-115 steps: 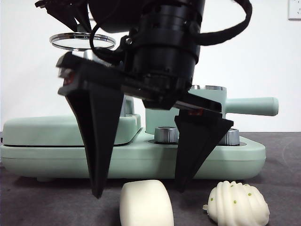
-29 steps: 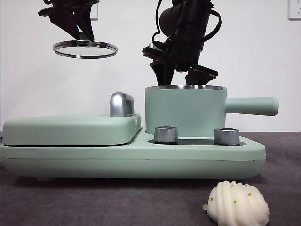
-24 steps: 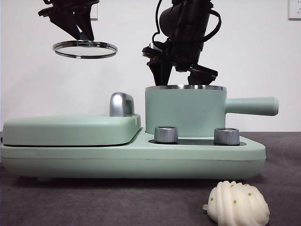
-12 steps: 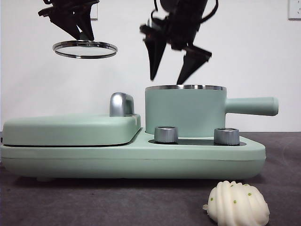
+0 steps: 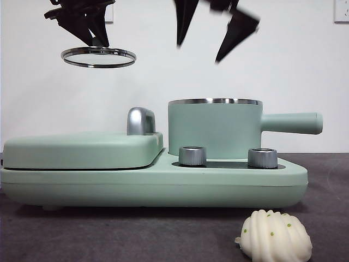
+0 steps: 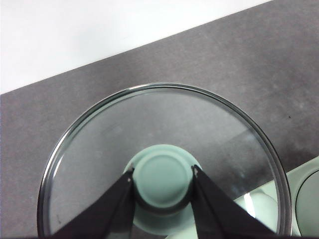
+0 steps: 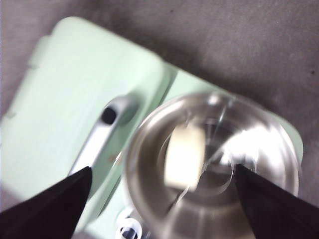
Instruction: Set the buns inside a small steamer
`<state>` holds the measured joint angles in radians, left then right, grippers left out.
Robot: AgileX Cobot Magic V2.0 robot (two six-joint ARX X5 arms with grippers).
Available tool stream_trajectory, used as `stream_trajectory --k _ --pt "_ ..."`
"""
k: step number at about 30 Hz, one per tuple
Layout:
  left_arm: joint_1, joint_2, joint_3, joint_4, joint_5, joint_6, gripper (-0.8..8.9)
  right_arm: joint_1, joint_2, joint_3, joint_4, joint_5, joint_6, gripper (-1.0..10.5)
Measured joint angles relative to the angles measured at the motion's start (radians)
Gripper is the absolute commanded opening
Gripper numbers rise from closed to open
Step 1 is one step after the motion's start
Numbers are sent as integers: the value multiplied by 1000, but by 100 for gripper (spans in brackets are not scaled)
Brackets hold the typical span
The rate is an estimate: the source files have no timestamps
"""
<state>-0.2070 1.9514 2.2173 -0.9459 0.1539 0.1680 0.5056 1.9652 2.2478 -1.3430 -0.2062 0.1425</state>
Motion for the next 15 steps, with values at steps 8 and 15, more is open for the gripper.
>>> stream_trajectory --k 8,15 --pt "0 0 0 0 0 0 54 87 -405 -361 0 80 26 477" --pt "0 0 0 0 0 -12 54 206 -620 -687 0 161 99 478"
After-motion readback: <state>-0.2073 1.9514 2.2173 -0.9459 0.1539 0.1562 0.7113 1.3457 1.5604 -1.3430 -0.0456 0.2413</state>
